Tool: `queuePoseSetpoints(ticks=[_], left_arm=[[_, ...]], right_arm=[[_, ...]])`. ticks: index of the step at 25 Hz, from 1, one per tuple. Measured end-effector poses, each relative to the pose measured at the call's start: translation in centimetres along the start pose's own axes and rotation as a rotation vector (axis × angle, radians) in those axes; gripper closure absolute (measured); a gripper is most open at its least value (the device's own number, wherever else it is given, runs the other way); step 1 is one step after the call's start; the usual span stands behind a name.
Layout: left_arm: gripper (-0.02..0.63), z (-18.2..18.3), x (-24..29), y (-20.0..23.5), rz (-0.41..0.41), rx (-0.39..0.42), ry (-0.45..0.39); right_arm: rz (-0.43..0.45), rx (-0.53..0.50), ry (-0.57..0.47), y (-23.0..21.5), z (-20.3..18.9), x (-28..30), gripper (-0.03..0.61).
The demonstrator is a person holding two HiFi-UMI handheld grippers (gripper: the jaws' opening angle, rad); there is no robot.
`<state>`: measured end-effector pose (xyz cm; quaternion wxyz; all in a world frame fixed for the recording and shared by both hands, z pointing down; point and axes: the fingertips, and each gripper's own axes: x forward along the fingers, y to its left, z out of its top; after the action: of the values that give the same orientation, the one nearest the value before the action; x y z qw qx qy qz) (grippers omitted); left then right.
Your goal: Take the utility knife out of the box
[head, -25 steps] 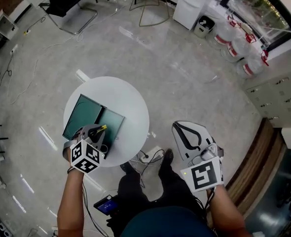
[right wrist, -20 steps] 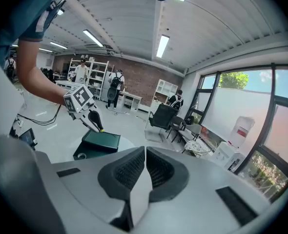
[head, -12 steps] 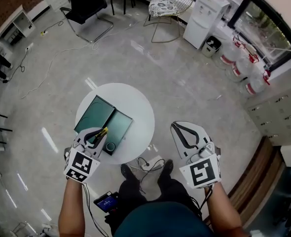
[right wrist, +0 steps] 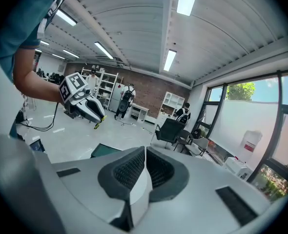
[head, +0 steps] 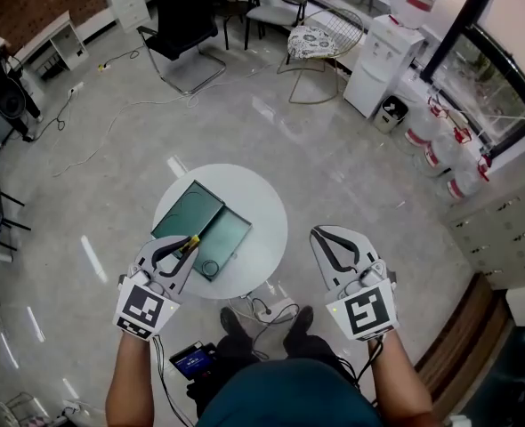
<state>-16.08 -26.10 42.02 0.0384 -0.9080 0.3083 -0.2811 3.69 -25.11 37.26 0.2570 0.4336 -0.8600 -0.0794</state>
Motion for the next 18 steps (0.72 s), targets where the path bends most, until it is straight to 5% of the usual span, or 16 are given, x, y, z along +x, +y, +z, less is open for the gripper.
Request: queuePoseSetpoints(ticks=[10, 18], left_arm=[[0.546, 6.4, -6.7, -1.1, 0.023, -0.126, -0.251], [0.546, 7.9, -8.9, -1.8, 0.023, -0.112, -0.288]], right_arm=[[0.020, 0.009, -0.051, 1.2, 4.1, -2.5, 0.540], [0.058, 0.010, -0.047, 2.7, 5.2, -2.8, 0.541]])
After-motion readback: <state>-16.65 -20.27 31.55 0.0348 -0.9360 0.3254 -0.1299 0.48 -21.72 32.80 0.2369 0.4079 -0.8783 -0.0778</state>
